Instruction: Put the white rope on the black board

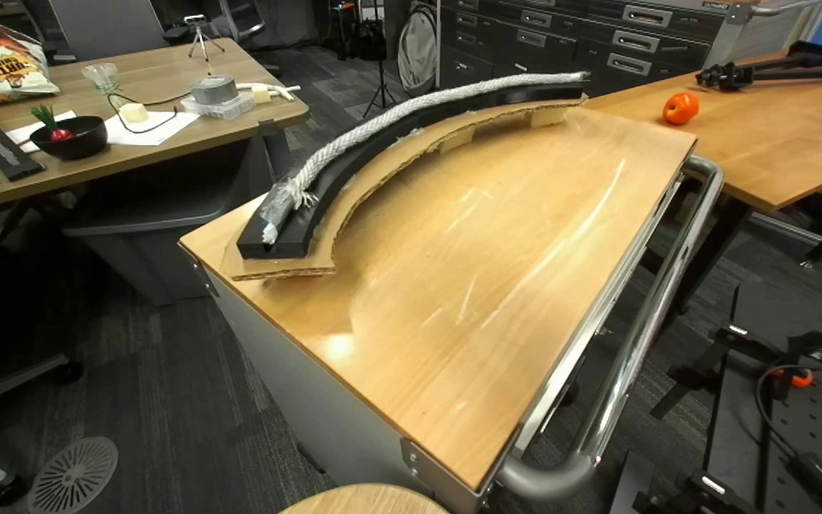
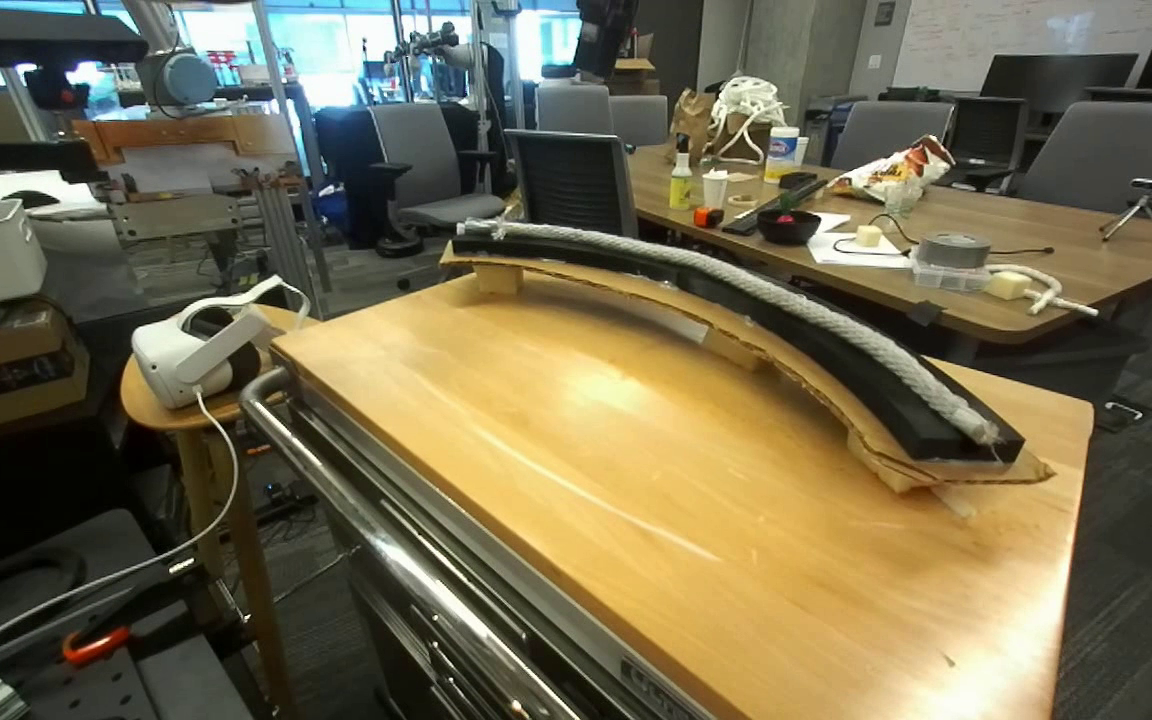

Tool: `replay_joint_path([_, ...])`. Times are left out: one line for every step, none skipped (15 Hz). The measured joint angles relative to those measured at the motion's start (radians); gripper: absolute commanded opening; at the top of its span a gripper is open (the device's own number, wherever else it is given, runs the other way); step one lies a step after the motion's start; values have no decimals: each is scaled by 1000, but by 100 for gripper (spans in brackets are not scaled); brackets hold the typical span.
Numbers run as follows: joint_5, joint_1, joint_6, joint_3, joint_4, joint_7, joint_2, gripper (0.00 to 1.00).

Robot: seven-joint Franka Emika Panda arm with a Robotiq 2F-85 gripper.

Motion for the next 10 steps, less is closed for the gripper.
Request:
replay_joint_path([0, 4, 0, 0, 0, 0, 5, 100])
replay_joint_path([0, 5, 0, 0, 0, 0, 7, 100])
replay_joint_path([0, 5, 0, 0, 0, 0, 7, 100])
replay_joint_path([0, 5, 0, 0, 1, 0, 7, 100])
replay_joint_path([0, 3, 0, 0, 1, 0, 7, 100])
replay_joint_path([0, 3, 0, 0, 1, 0, 7, 100])
replay_joint_path([0, 3, 0, 0, 1, 0, 7, 100])
replay_joint_path([0, 3, 0, 0, 1, 0, 7, 100])
replay_joint_path([0, 3, 0, 0, 1, 0, 7, 100])
replay_joint_path([0, 3, 0, 0, 1, 0, 7, 100])
